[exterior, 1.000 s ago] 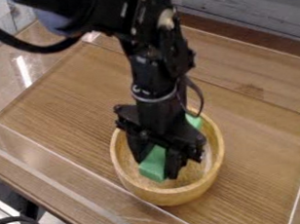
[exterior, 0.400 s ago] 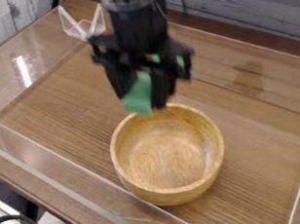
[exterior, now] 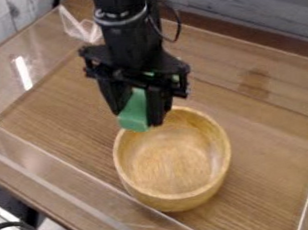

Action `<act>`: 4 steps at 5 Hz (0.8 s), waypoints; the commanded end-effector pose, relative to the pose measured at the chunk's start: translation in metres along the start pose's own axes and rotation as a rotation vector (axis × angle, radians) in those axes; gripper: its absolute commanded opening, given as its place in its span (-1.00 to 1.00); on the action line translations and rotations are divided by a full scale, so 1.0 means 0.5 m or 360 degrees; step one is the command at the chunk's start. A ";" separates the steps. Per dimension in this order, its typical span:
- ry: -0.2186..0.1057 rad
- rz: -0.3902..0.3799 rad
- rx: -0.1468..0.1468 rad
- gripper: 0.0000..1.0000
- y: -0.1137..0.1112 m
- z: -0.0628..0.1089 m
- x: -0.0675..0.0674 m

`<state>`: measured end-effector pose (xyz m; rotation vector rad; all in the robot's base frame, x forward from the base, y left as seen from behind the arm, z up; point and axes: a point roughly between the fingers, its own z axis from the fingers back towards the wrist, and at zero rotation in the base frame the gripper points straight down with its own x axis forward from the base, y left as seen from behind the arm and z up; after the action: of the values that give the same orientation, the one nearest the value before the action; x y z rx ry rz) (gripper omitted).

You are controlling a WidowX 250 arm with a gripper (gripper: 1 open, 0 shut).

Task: Remove the green block from inside the brown bowl and put it on the table

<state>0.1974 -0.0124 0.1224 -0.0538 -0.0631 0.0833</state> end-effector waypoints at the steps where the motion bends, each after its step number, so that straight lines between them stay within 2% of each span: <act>1: -0.0074 -0.0032 0.0003 -1.00 -0.005 0.012 0.007; 4: -0.0096 -0.0032 -0.0027 -1.00 -0.004 0.015 0.013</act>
<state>0.1972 -0.0144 0.1186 -0.0643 -0.0710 0.0598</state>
